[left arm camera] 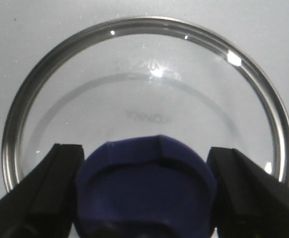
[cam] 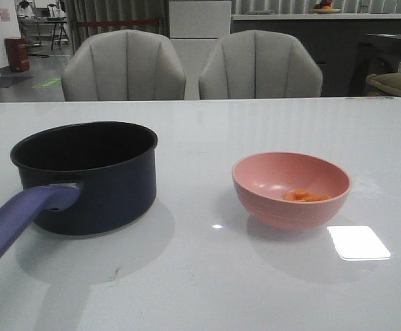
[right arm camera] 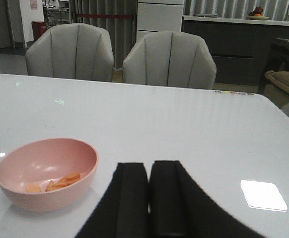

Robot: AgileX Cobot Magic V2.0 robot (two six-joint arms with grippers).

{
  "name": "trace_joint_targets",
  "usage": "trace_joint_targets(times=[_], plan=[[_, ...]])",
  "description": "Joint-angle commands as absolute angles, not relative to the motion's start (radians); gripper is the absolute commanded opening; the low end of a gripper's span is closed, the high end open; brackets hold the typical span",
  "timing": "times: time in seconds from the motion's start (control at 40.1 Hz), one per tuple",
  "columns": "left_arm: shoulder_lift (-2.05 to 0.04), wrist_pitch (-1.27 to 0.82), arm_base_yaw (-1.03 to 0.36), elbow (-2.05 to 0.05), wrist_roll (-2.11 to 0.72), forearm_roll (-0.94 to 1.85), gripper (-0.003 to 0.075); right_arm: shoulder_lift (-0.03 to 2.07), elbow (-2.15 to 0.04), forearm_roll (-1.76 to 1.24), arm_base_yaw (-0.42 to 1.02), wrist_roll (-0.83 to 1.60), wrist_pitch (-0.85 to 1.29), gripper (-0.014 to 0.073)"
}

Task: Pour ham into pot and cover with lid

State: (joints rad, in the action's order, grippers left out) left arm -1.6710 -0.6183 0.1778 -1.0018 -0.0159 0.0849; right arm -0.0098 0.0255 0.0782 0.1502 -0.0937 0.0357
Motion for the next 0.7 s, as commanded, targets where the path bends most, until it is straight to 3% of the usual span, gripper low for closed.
trace_joint_targets(times=[0.0, 0.1, 0.325, 0.674], plan=[[-1.648, -0.561, 0.179, -1.024, -0.018, 0.098, 0.0305, -0.031, 0.022, 0.094, 0.147, -0.094, -0.039, 0.0148], [-1.654, -0.556, 0.179, -1.024, -0.018, 0.096, 0.0349, -0.031, 0.022, 0.094, 0.147, -0.094, -0.039, 0.0148], [-1.686, -0.57, 0.179, -1.024, -0.018, 0.084, 0.0576, -0.031, 0.022, 0.094, 0.147, -0.094, -0.039, 0.0148], [-1.687, -0.633, 0.177, -1.06, -0.018, 0.073, 0.0589, -0.031, 0.022, 0.094, 0.147, -0.094, -0.039, 0.0148]])
